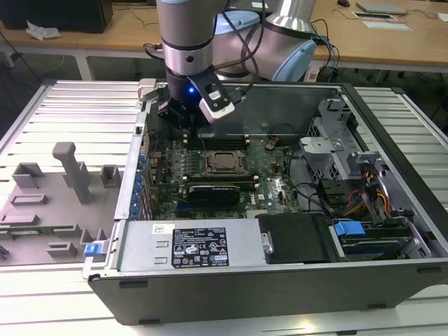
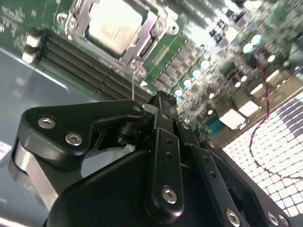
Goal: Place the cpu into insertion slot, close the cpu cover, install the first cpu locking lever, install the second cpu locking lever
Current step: 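Install the first cpu locking lever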
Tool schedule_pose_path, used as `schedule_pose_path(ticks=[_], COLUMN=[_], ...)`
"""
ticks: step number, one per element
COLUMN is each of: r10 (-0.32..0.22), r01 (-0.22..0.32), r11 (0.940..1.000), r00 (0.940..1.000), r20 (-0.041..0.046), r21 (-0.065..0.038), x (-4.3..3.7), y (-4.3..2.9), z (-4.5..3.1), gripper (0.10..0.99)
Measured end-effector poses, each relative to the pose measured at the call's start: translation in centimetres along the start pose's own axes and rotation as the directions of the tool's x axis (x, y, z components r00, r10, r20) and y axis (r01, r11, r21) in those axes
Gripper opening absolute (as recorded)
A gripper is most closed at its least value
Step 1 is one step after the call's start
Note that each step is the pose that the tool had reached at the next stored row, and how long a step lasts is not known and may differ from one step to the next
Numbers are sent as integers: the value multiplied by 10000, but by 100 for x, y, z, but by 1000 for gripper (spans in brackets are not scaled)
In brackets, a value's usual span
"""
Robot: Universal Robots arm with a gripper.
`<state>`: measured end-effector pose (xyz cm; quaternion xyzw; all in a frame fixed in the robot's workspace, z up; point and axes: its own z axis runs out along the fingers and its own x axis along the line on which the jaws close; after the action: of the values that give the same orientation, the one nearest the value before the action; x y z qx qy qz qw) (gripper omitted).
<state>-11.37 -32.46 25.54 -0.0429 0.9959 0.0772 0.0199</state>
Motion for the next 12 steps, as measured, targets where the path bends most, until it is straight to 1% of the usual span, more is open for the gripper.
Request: schedule_pose_path(ticks=[1,2,4,5,6,9,12], r10=[6,14,27,37,41,40,41], r01=[-5,-13,-22,-29,-31,-30,-31], r11=[9999,9991,9973,9952,9944,9943,9943], r00=[10000,10000,10000,10000,9999,10000,9999], r20=[12,36,63,84,92,92,92], r21=[-150,-424,-737,-976,-1060,-1068,-1068], x=[6,13,20,24,25,25,-16], y=[1,1,2,2,2,2,-1], z=[-1,-1,-1,-1,-1,-1,0], gripper=[106,106,106,106,106,106,106])
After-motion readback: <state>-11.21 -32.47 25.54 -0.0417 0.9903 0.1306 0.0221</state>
